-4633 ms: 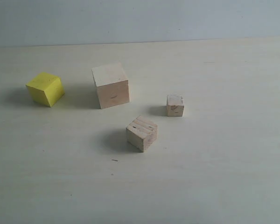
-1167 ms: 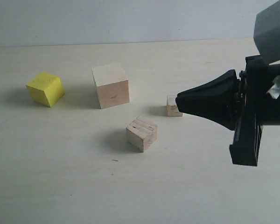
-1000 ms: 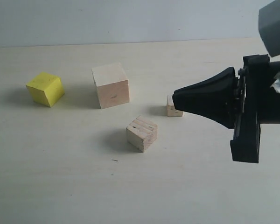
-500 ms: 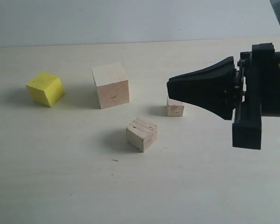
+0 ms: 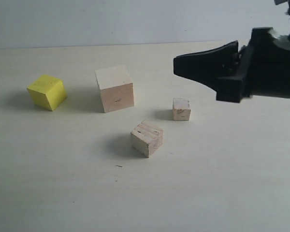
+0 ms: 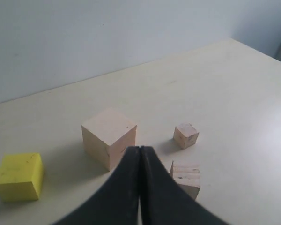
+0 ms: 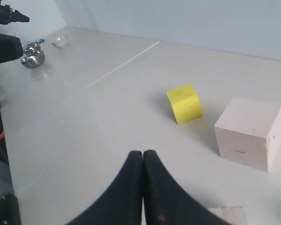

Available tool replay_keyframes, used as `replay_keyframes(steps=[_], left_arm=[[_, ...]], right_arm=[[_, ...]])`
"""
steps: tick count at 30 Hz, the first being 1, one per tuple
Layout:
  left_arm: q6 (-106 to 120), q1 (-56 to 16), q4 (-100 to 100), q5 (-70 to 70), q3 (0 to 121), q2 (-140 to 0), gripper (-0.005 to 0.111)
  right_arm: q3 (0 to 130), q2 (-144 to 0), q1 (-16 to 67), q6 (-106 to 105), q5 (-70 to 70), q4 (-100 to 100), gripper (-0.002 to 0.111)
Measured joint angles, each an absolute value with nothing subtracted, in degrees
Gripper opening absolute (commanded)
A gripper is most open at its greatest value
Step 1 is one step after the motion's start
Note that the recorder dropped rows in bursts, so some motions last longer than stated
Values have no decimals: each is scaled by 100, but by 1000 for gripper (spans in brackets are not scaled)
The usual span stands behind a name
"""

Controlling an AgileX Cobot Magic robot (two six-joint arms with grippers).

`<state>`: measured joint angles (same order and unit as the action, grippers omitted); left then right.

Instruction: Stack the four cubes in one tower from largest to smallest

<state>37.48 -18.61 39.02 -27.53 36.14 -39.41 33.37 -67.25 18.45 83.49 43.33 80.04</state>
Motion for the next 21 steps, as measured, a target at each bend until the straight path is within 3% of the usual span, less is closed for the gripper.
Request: replay_keyframes(steps=[8, 14, 21], left_arm=[[3748, -1861, 3902, -2665, 3614, -4856, 0], [3748, -1861, 3902, -2660, 3614, -5280, 0], [3748, -1861, 3902, -2536, 3614, -5353, 0]], right_arm=[[4626, -7925, 1858, 9127, 4324, 9193, 1], [5236, -8576, 1858, 9922, 4303, 9928, 17], [5455, -9027, 1858, 10337, 4391, 9864, 19]])
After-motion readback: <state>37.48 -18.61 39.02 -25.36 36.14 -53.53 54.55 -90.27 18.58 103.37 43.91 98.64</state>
